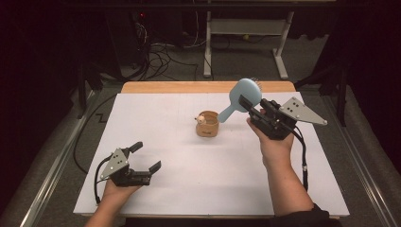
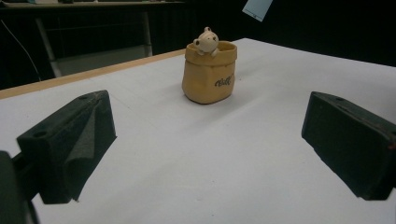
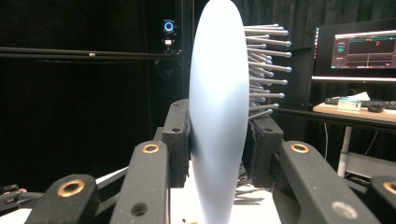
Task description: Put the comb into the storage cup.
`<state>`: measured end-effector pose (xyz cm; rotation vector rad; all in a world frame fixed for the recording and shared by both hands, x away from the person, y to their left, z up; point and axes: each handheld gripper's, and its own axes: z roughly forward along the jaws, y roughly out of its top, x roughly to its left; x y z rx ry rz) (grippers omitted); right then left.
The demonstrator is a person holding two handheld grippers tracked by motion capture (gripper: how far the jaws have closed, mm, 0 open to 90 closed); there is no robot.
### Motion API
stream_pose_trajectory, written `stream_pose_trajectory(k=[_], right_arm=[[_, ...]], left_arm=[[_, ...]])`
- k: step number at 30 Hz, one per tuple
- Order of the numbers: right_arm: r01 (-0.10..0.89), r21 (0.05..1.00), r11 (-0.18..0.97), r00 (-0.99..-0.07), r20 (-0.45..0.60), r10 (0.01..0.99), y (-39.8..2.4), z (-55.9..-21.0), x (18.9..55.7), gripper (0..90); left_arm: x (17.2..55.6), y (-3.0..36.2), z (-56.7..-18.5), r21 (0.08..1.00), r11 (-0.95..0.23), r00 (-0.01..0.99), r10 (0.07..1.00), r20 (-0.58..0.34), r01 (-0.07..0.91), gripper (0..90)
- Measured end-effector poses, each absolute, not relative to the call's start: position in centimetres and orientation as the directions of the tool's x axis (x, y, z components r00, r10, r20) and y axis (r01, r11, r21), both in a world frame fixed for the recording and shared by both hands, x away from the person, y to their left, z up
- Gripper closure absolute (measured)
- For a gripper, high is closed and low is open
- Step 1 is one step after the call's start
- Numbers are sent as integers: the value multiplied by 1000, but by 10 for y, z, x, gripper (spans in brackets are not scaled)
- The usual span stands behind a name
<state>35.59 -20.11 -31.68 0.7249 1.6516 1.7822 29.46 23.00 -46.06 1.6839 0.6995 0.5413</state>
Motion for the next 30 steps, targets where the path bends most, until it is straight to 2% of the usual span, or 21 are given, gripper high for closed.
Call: stream_pose_trajectory(k=[30], right_arm=[[-23, 999, -32, -682, 8, 731, -169, -318, 386, 673]], left_arm=[[294, 231, -459, 980, -132, 718, 696, -15, 149, 39]])
